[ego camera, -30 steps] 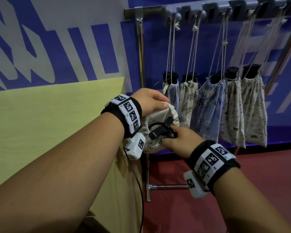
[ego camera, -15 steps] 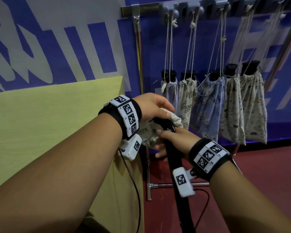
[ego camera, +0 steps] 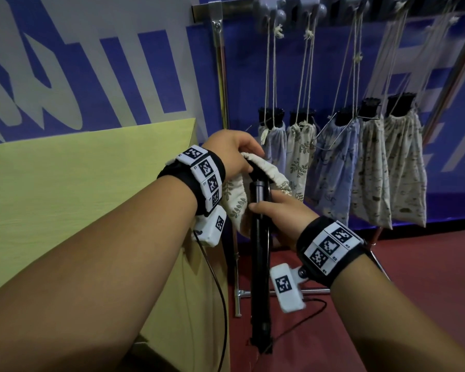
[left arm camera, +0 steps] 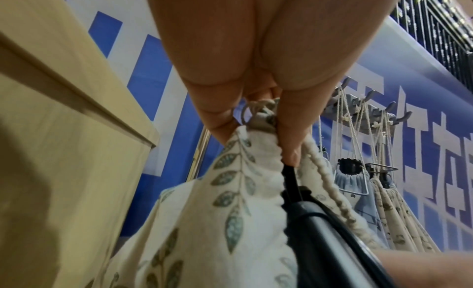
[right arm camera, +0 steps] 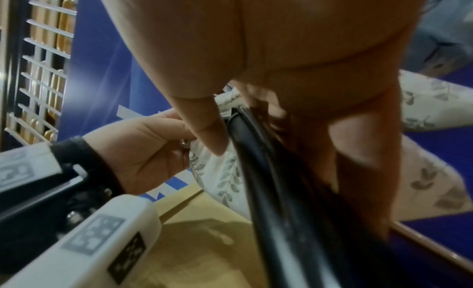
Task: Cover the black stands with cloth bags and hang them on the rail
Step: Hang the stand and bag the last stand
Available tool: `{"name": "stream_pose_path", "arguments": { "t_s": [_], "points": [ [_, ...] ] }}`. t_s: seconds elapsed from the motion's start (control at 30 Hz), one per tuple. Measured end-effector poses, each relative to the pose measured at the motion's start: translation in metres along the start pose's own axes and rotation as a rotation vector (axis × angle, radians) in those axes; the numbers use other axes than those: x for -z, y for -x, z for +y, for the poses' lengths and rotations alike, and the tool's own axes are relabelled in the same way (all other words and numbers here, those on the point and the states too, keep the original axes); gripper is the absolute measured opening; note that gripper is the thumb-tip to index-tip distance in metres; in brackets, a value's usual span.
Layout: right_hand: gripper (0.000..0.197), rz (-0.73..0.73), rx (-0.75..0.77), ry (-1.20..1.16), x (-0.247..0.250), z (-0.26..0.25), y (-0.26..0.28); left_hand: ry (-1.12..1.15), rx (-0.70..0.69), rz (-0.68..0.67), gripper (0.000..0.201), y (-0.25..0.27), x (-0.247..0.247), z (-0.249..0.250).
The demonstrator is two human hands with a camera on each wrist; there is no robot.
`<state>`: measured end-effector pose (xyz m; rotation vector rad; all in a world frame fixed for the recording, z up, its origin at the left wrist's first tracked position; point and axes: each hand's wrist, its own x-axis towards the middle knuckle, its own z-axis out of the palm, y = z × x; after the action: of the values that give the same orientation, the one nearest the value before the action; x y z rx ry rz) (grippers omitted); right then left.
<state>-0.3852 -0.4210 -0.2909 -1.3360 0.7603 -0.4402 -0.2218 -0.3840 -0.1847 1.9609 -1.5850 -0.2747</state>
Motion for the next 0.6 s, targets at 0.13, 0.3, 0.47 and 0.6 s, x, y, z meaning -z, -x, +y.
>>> {"name": "stream_pose_path", "arguments": {
  "t_s": [0.13, 0.3, 0.47, 0.6],
  "points": [
    [0.023, -0.013, 0.018, 0.214, 0.0036, 0.0028, 0.0022, 0.036, 0.054, 0.125, 0.041, -0.0014, 0.0016, -0.004],
    [0.035, -0.007, -0.026, 0.17, 0.0012, 0.0036, 0.0044, -0.004, 0.047, 0.104, 0.036, -0.0023, 0.0058, -0.0071],
    [0.022, -0.036, -0.038, 0.098, 0.0024, 0.0032, 0.0026, -0.05, 0.075, 0.157, 0.025, -0.0029, 0.0047, -0.0065],
    [0.029, 0.024, -0.066, 0.072, 0.0005, 0.002, 0.0047, -0.045, 0.102, 0.097, 0.022, -0.0013, 0.0021, -0.0035]
  ]
}}
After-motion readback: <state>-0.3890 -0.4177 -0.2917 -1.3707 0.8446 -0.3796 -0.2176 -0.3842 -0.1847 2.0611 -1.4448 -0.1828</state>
